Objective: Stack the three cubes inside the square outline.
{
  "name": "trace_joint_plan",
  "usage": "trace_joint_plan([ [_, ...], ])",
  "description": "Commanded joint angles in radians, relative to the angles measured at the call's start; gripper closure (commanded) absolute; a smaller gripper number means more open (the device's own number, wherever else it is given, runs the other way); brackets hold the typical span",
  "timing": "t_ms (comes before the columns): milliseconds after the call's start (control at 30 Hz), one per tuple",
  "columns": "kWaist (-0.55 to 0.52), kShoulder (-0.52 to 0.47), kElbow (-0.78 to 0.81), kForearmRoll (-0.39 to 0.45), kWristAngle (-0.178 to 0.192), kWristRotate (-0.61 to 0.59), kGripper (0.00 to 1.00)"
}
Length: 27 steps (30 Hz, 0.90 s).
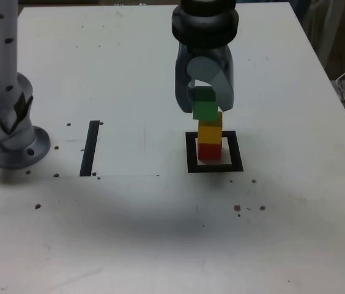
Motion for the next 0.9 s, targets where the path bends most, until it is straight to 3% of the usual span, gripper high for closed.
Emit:
trace_joint_plan([
  [0, -0.002, 0.000, -0.005, -0.004, 0.000, -0.002, 0.80],
  [633, -0.001, 0.014, 0.020, -0.045, -0.009, -0.003, 0.76],
  [767, -0.001, 0.014, 0.022, -0.044, -0.013, -0.002, 0.67],
  [867, -0.001, 0.013, 0.025, -0.044, -0.019, -0.001, 0.52],
])
